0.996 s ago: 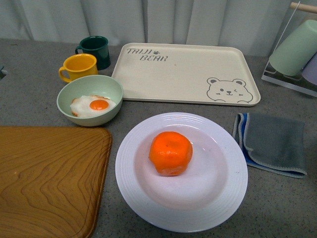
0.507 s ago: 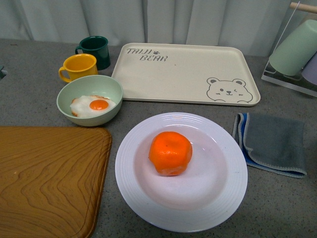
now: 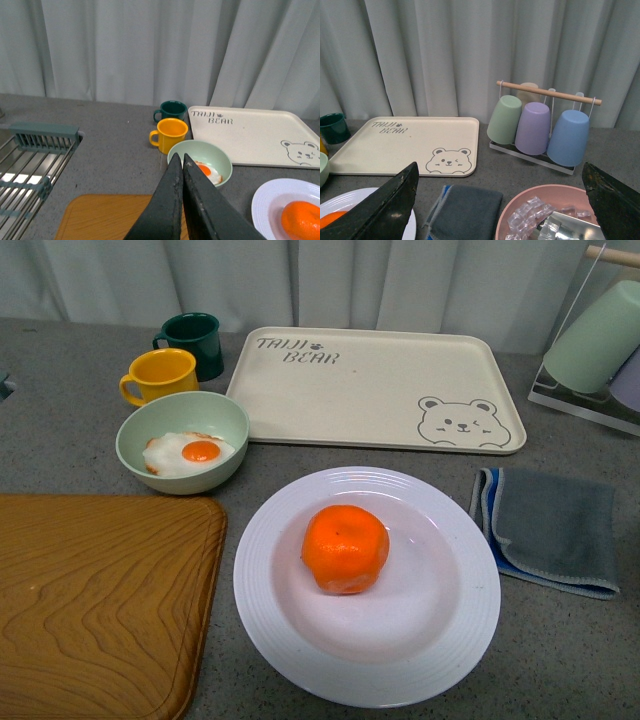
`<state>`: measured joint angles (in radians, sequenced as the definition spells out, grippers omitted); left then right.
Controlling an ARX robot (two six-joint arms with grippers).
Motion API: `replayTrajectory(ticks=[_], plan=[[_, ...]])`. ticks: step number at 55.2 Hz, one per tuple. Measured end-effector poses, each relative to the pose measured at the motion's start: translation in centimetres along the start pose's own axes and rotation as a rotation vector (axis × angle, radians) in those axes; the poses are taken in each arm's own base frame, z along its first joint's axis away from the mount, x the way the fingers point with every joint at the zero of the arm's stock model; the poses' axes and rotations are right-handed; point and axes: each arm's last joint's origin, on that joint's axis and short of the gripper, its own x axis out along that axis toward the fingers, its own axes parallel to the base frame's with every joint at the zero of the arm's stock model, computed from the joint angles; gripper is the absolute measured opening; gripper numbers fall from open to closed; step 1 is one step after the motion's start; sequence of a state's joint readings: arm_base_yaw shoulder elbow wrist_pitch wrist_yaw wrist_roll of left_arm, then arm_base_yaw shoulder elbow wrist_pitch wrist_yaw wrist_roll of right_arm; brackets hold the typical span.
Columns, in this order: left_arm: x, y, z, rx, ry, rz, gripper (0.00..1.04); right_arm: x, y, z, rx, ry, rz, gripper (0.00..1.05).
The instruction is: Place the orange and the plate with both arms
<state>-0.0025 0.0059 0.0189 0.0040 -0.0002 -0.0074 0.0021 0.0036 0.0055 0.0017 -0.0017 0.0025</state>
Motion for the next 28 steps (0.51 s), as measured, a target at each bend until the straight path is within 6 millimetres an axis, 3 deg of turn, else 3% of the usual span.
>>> replayTrajectory(ticks=[7,10,13,18,24,28], plan=[[0.0,0.0,0.0,-0.001,0.001,0.0,0.05,0.0,0.0,0.0,0.0,0.0,0.0,0.95],[0.0,0.0,0.0,0.0,0.001,0.0,0.13,0.0,0.0,0.0,0.0,0.0,0.0,0.95],[0.0,0.0,0.0,0.0,0.001,0.0,0.24,0.0,0.0,-0.1,-0.023,0.042,-0.015,0.95],[0.0,0.0,0.0,0.0,0.0,0.0,0.44,1.3,0.6,-0.2,-0.104,0.285,0.013,0.95],[0.0,0.0,0.0,0.0,0.0,0.0,0.73,5.4,2.2,-1.0,0.054,0.575,0.161,0.95],[0.0,0.0,0.0,0.0,0.0,0.0,0.85,7.2,2.8,-2.0,0.136,0.734,0.175,0.95]])
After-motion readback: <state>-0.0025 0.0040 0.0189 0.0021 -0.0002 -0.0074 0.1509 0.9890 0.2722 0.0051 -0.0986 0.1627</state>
